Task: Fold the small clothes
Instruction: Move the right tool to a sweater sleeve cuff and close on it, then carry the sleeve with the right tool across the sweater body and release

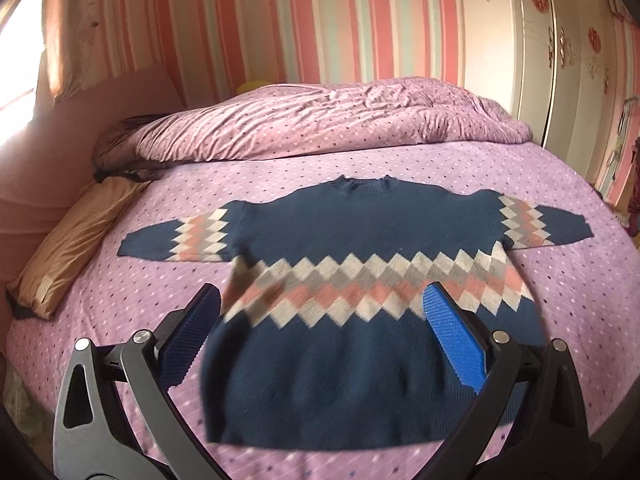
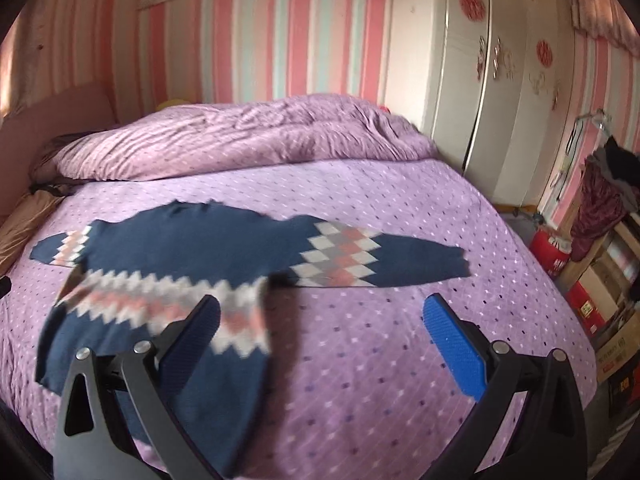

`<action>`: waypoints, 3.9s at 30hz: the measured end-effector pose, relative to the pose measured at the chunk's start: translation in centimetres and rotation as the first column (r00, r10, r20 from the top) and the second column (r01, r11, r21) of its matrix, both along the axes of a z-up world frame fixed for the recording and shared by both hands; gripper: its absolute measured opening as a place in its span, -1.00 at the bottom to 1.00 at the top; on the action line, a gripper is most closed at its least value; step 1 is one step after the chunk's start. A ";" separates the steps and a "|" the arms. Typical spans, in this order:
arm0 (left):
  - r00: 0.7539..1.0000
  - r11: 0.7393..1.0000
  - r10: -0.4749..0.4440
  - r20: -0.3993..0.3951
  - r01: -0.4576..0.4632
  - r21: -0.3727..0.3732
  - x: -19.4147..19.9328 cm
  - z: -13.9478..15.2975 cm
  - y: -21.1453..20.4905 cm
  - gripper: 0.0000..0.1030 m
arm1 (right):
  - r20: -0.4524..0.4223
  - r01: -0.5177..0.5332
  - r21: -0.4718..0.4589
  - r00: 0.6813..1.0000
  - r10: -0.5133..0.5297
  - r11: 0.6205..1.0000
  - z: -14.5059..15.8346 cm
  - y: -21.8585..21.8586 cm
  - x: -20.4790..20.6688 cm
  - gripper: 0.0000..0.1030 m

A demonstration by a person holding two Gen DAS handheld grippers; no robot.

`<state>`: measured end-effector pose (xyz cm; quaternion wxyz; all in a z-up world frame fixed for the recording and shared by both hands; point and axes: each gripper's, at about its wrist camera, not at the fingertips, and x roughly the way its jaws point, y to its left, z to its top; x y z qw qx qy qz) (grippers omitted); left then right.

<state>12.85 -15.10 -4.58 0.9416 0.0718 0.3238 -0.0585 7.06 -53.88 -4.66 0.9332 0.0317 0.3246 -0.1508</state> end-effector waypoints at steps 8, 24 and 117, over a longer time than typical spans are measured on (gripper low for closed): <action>1.000 0.999 -0.025 0.004 0.025 0.033 4.3 -3.7 -7.3 0.94 | -0.070 0.067 0.043 0.995 -0.064 0.997 -4.6 -12.4 5.2 0.97; 0.999 0.993 -0.035 0.014 0.033 0.111 10.0 -8.4 -14.4 0.94 | -0.263 0.266 0.401 0.950 -0.168 0.877 -17.5 -34.2 14.6 0.59; 0.975 0.971 0.206 0.084 -0.214 0.103 28.3 -6.7 16.1 0.94 | -0.160 -0.297 0.225 0.928 0.336 0.928 -16.7 30.7 40.8 -0.74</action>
